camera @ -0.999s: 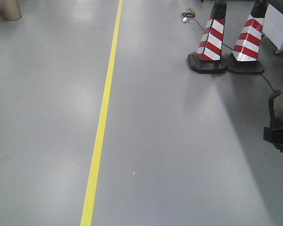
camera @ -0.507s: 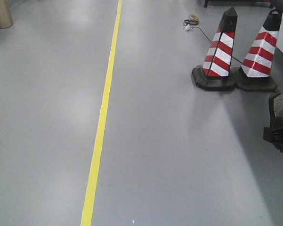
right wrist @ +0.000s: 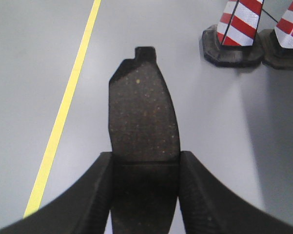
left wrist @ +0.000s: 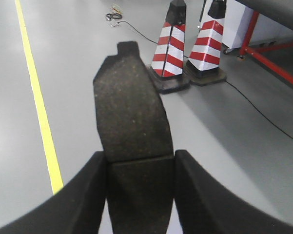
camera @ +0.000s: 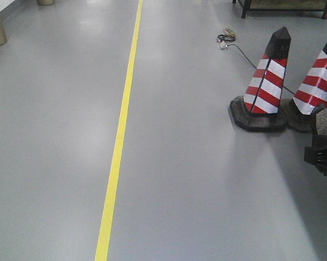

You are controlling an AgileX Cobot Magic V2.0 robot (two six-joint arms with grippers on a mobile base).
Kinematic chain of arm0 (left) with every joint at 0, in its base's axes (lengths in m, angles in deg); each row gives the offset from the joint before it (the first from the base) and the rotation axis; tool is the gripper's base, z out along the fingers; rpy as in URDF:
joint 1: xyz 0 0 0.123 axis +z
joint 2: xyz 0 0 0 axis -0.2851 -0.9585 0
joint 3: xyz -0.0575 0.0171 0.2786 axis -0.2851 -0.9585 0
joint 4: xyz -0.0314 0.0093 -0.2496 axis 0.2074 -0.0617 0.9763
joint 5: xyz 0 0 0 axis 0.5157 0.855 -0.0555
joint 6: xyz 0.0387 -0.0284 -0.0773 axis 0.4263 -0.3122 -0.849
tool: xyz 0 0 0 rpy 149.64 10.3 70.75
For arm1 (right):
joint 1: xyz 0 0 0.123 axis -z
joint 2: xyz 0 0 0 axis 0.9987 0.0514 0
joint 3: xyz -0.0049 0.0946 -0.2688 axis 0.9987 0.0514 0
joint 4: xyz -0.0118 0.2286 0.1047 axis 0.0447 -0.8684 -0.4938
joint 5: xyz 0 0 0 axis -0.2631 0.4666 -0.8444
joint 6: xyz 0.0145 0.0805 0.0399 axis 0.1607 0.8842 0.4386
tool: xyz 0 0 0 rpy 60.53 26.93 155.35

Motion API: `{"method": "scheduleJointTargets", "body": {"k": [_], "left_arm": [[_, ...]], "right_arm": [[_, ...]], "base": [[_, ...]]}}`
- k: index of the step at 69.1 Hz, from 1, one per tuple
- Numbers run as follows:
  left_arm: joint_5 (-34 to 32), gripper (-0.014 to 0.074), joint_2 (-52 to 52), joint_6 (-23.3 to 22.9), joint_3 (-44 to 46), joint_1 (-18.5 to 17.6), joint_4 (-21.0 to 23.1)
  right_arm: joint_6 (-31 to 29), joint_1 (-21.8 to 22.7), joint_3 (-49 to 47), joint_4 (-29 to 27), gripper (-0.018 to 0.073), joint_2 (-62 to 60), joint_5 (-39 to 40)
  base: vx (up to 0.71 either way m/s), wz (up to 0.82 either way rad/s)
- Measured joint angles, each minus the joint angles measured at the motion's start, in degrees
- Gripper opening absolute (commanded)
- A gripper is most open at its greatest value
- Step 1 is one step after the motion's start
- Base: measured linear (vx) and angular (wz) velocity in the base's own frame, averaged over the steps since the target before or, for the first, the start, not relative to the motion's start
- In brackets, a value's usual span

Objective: Move and align brake pads A on conveyor
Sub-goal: 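Drive the base along the yellow floor line past the traffic cones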

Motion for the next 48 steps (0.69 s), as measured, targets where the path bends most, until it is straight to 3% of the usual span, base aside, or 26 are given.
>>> {"method": "scheduleJointTargets", "body": {"k": [48], "left_arm": [[0.00,0.0177,0.00,0.00,0.00,0.00,0.00]], "right_arm": [[0.00,0.00,0.00,0.00,0.0087,0.00,0.00]], "base": [[0.57,-0.01]]}}
